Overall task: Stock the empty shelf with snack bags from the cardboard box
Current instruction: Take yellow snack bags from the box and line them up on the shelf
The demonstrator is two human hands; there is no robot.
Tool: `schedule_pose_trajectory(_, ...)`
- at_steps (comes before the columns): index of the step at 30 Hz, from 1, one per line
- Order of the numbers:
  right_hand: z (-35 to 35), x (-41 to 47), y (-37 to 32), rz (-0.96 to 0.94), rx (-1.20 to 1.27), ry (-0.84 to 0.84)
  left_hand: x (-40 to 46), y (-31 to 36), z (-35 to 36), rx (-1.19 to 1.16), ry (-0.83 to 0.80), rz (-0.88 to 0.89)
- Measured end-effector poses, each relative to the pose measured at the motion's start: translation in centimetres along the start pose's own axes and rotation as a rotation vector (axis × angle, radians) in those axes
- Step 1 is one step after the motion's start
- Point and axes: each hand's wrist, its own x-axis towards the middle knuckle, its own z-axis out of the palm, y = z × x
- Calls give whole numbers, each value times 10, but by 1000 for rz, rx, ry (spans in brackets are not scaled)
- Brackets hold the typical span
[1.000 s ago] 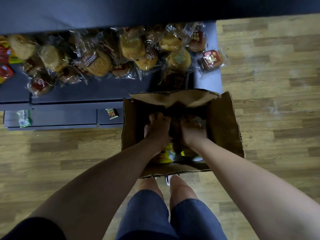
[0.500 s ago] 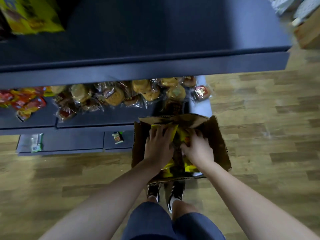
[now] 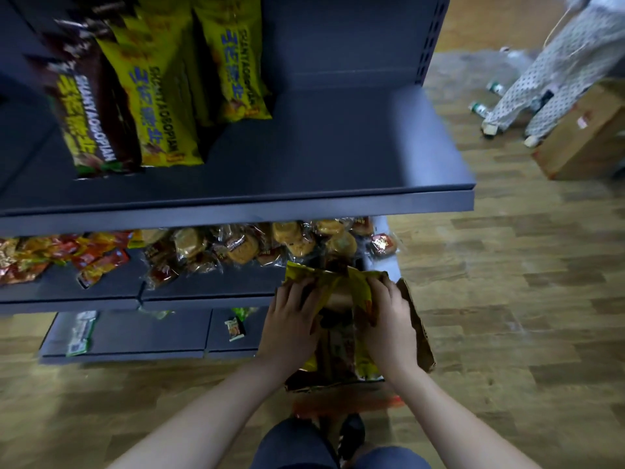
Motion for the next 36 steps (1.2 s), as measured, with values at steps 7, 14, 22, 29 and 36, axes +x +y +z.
schedule_pose_trajectory(7, -24, -13, -17, -191, 195, 150, -15, 3, -33, -21, 289, 48)
schedule_pose_trajectory(14, -54, -12, -50, -385, 315, 263, -5, 20, -75, -27, 495, 113)
schedule_pose_trajectory(22, -96, 1, -88, -616, 421, 358, 14, 43, -118, 11, 762, 134)
schedule_pose_trajectory(29, -127, 35, -131, -702, 388, 318, 45, 46, -154, 83, 870, 89)
schedule_pose_trajectory(36, -142, 71, -163, -764, 319, 385, 78, 35, -180, 131, 910, 74)
